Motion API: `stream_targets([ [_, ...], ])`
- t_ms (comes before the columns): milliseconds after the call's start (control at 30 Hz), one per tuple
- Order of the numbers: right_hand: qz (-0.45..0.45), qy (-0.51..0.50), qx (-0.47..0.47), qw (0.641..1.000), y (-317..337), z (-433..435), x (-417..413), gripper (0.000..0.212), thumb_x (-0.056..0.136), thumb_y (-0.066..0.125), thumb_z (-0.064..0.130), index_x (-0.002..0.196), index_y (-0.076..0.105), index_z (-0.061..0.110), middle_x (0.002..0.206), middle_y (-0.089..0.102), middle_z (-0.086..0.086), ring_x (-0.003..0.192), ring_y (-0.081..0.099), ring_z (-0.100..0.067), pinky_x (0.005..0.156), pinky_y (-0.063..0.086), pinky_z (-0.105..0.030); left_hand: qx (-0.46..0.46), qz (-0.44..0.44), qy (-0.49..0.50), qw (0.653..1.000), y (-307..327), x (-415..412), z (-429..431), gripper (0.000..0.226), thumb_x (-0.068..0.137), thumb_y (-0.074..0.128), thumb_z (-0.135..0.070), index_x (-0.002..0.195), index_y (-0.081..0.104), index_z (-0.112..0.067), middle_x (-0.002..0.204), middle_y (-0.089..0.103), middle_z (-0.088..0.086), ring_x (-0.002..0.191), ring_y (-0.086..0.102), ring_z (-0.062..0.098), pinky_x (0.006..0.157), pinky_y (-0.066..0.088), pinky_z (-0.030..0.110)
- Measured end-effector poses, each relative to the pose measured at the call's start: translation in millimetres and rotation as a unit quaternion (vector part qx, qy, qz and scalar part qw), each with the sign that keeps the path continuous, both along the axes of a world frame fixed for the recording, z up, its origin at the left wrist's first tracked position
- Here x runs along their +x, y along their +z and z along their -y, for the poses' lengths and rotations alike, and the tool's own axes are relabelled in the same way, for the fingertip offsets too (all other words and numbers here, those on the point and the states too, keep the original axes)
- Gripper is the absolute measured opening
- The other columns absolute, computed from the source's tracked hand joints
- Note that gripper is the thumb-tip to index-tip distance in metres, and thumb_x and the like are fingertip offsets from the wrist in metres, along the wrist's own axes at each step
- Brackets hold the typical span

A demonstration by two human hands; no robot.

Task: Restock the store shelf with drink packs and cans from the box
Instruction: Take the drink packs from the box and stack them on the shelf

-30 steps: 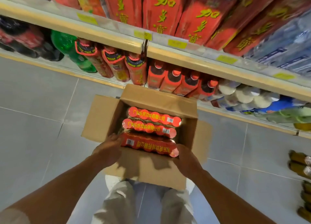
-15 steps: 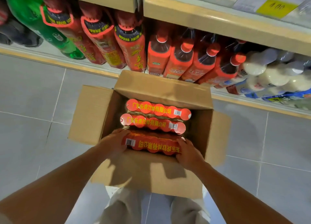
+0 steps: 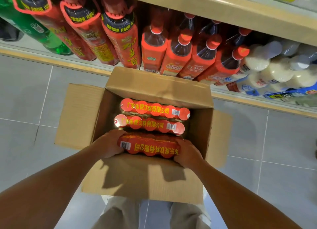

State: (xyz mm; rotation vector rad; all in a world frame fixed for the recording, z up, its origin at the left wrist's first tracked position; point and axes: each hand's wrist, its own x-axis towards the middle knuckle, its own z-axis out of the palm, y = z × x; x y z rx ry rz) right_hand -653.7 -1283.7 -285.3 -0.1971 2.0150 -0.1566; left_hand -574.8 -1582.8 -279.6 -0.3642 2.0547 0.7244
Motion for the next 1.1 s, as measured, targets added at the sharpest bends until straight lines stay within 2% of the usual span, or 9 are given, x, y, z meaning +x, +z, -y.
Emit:
stream_targets([
  [167,0.005,0.008,0.01,1.0,9,0,-5,0.071,0.078,0.076,0.031,0.14,0.041,0.032,0.133,0.055,0.0,0.118,0.057,-0.021,0.096,0.054,-0.035,-0.008,0.013,-0.016,1.0,12,-6,1,0.068,0.075,0.076,-0.032,0.137,0.05,-0.028,0.127,0.062,0.0,0.11,0.061,0.017,0.094,0.051,0.029],
  [333,0.007,0.005,0.012,1.0,24,5,-11,0.072,0.075,0.078,0.036,0.136,0.042,0.034,0.129,0.056,0.001,0.111,0.06,-0.02,0.091,0.057,-0.036,-0.024,0.008,-0.013,1.0,31,-9,6,0.07,0.067,0.074,-0.037,0.134,0.053,-0.032,0.118,0.066,-0.002,0.099,0.062,0.016,0.084,0.053,0.028],
  [433,-0.006,0.013,0.023,1.0,41,7,-13,0.082,0.071,0.079,0.039,0.14,0.034,0.037,0.132,0.05,0.001,0.115,0.059,-0.026,0.093,0.056,-0.042,-0.019,0.003,-0.01,1.0,47,-13,9,0.063,0.072,0.075,-0.032,0.132,0.055,-0.031,0.113,0.067,-0.001,0.087,0.059,0.012,0.072,0.047,0.02],
  [500,-0.036,0.042,0.035,0.998,53,4,-13,0.088,0.075,0.08,0.04,0.145,0.027,0.037,0.136,0.045,-0.001,0.119,0.056,-0.03,0.095,0.055,-0.045,-0.017,-0.003,-0.01,1.0,58,-18,12,0.061,0.073,0.076,-0.031,0.13,0.057,-0.029,0.108,0.068,-0.001,0.085,0.059,0.013,0.069,0.046,0.019],
  [567,-0.076,0.073,0.037,0.994,67,-1,-13,0.089,0.079,0.079,0.042,0.148,0.022,0.035,0.136,0.045,-0.002,0.121,0.054,-0.031,0.096,0.054,-0.044,-0.014,-0.001,-0.016,1.0,71,-22,15,0.061,0.072,0.077,-0.033,0.129,0.057,-0.028,0.107,0.067,-0.002,0.087,0.062,0.013,0.07,0.047,0.02],
  [700,-0.135,0.103,0.017,0.985,103,-4,-20,0.077,0.081,0.075,0.049,0.138,0.026,0.037,0.129,0.051,0.0,0.113,0.059,-0.026,0.092,0.055,-0.041,-0.006,-0.007,-0.022,1.0,106,-33,19,0.061,0.074,0.079,-0.033,0.131,0.056,-0.027,0.112,0.068,0.001,0.089,0.061,0.012,0.072,0.046,0.017],
  [867,-0.151,0.112,-0.012,0.982,155,-2,-29,0.066,0.088,0.067,0.047,0.141,0.031,0.034,0.132,0.052,0.0,0.116,0.059,-0.026,0.095,0.055,-0.039,-0.002,-0.015,-0.006,1.0,158,-37,21,0.07,0.071,0.081,-0.038,0.134,0.051,-0.027,0.12,0.066,0.001,0.101,0.064,0.016,0.086,0.055,0.028],
  [967,-0.175,0.115,-0.018,0.978,189,-2,-37,0.058,0.091,0.064,0.04,0.14,0.035,0.033,0.133,0.051,-0.002,0.114,0.059,-0.027,0.097,0.053,-0.04,0.002,-0.052,0.004,0.999,193,-29,18,0.082,0.065,0.085,-0.037,0.136,0.047,-0.027,0.121,0.064,0.001,0.103,0.063,0.021,0.089,0.055,0.034],
  [1100,-0.182,0.094,-0.015,0.979,239,-5,-48,0.057,0.087,0.063,0.036,0.138,0.037,0.037,0.133,0.05,-0.001,0.113,0.058,-0.027,0.096,0.052,-0.041,-0.019,-0.119,0.045,0.992,235,-16,11,0.076,0.064,0.086,-0.04,0.128,0.047,-0.031,0.119,0.064,-0.002,0.104,0.062,0.021,0.086,0.051,0.032],
])
